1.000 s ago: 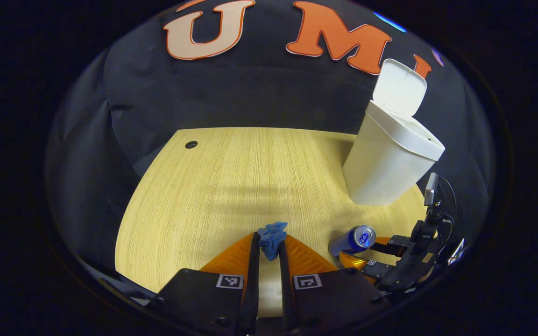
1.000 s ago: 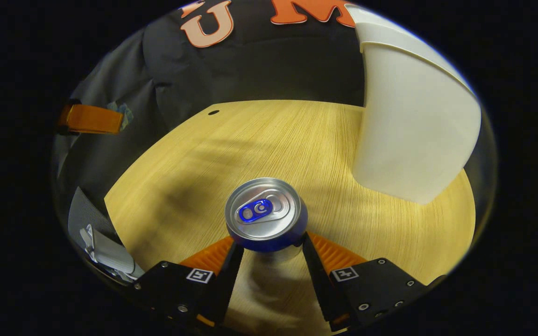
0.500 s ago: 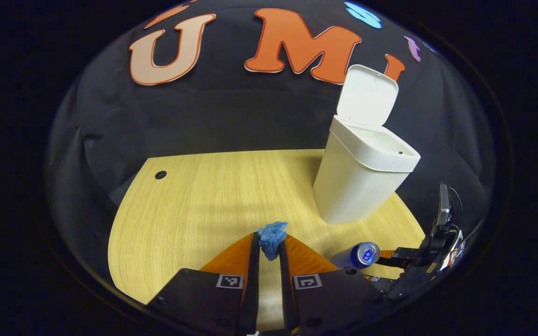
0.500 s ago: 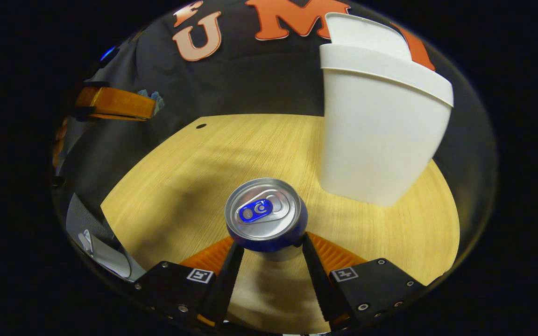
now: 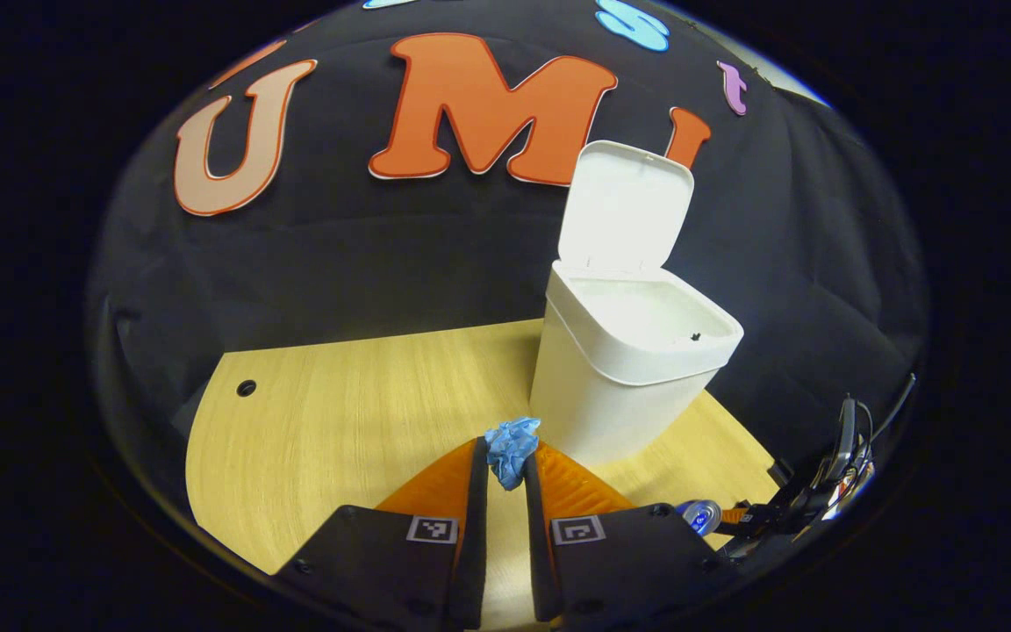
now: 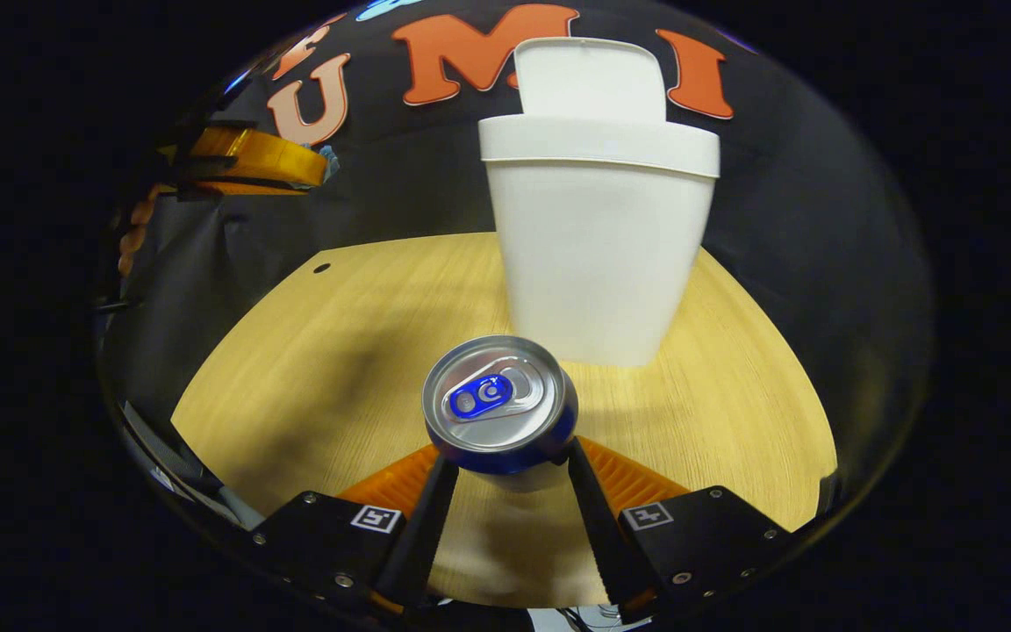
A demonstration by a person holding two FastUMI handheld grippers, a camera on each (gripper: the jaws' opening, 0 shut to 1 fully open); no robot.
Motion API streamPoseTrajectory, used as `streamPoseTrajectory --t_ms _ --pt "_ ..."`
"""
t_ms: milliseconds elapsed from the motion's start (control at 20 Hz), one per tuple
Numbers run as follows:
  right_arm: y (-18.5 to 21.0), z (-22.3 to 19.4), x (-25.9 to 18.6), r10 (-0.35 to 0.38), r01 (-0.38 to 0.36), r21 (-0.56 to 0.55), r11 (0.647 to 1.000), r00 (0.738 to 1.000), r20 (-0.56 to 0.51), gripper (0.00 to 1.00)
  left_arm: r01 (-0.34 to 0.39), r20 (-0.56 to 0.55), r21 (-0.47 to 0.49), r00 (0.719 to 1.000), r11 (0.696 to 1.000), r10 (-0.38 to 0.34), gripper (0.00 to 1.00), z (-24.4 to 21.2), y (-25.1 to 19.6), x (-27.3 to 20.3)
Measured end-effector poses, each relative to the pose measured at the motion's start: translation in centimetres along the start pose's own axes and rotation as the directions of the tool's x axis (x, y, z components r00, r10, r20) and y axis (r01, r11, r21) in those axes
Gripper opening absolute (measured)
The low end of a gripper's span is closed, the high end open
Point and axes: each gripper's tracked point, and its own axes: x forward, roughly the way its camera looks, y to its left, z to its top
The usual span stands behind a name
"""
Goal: Press the lid of the desktop garbage bin to open it, pick up the crumpled paper on the desktop and throw it into the bin, then pick up the pop can on the desktop and drop it into the bin, and finally close the garbage bin lid.
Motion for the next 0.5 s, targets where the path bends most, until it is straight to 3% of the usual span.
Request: streamPoseTrajectory --t_ms 200,250,350,400,500 --pt "-1.8 -0.6 -1.3 -0.05 0.05 0.033 0.998 0.999 0.008 0.77 0.047 0.027 0.028 0.998 0.998 -0.048 0.25 2.5 -2.4 1.5" --pt "-2.3 -0.6 -1.6 -0.062 0.062 0.042 0.997 0.998 0.005 0.72 0.052 0.038 0.037 0.998 0.998 -0.054 0.25 3.2 -2.9 1.8" --pt "-3.0 -1.0 -2.2 -0.085 0.084 0.06 0.995 0.996 0.006 0.76 0.074 0.062 0.055 0.995 0.996 -0.077 0.25 4.8 -4.2 2.4" --pt "-3.5 -1.0 -2.5 -0.096 0.095 0.068 0.993 0.995 0.008 0.72 0.086 0.071 0.066 0.993 0.994 -0.091 0.25 5.5 -4.9 2.7" --pt "-4.2 -1.3 -3.1 -0.116 0.115 0.085 0.99 0.993 0.008 0.77 0.105 0.089 0.083 0.99 0.991 -0.112 0.25 6.7 -6.0 3.4"
